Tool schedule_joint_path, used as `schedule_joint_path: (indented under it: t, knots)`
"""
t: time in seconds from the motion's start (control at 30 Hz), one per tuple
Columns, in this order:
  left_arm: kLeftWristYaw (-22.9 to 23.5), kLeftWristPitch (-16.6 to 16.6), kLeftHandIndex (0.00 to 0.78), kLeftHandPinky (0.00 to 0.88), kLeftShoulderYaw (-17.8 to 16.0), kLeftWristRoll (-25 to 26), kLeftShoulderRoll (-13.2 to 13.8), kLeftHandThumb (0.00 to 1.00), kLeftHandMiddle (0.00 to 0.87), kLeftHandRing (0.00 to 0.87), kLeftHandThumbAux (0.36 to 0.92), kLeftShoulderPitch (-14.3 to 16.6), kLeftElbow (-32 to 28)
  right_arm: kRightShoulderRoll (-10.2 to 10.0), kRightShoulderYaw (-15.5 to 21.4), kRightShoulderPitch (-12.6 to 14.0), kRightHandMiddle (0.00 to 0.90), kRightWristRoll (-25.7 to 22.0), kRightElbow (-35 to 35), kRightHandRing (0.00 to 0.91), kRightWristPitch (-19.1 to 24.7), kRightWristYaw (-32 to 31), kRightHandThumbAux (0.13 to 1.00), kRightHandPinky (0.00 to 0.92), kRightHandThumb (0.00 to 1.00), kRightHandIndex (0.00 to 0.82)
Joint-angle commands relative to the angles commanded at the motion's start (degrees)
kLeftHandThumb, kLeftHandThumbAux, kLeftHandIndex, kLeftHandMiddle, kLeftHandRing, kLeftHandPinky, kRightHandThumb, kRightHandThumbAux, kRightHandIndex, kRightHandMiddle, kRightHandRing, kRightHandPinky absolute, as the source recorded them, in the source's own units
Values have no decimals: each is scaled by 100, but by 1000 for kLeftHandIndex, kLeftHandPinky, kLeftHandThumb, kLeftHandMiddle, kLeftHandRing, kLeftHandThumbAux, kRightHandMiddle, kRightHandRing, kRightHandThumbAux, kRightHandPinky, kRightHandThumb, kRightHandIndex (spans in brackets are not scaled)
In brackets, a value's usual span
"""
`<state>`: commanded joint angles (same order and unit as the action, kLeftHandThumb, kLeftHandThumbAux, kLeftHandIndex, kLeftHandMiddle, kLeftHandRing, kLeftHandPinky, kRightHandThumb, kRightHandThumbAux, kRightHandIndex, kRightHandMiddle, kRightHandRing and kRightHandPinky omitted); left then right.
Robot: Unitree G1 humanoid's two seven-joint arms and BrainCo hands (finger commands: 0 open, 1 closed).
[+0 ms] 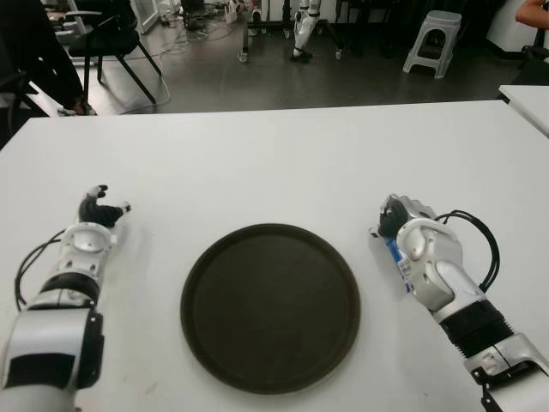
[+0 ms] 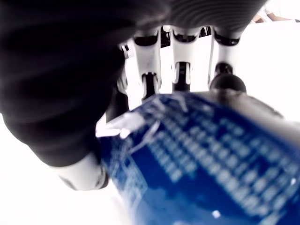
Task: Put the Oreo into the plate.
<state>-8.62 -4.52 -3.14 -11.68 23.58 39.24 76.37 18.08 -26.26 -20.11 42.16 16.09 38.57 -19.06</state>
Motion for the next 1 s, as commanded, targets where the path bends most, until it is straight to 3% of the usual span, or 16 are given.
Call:
schedule_joint_path:
  t: [0.13,0.4,1.0]
  knots:
    - [-5,-7,49,200,14,-16,2,247,120,164,753,-2,0,23,-28,-8,781,0,-25,795,40,-57,776,788,220,601]
    - [-33,-12,39,184,47,-49,2,236,112,157,750,-1,-4,22,17,-11,782,-30,-142,792,95,-177,793,796,204,618]
    - [-55,55,31,171,25,-22,-33,205,95,140,731,18,-17,83,18,-44,829,21,-251,828,51,-251,795,840,331,695]
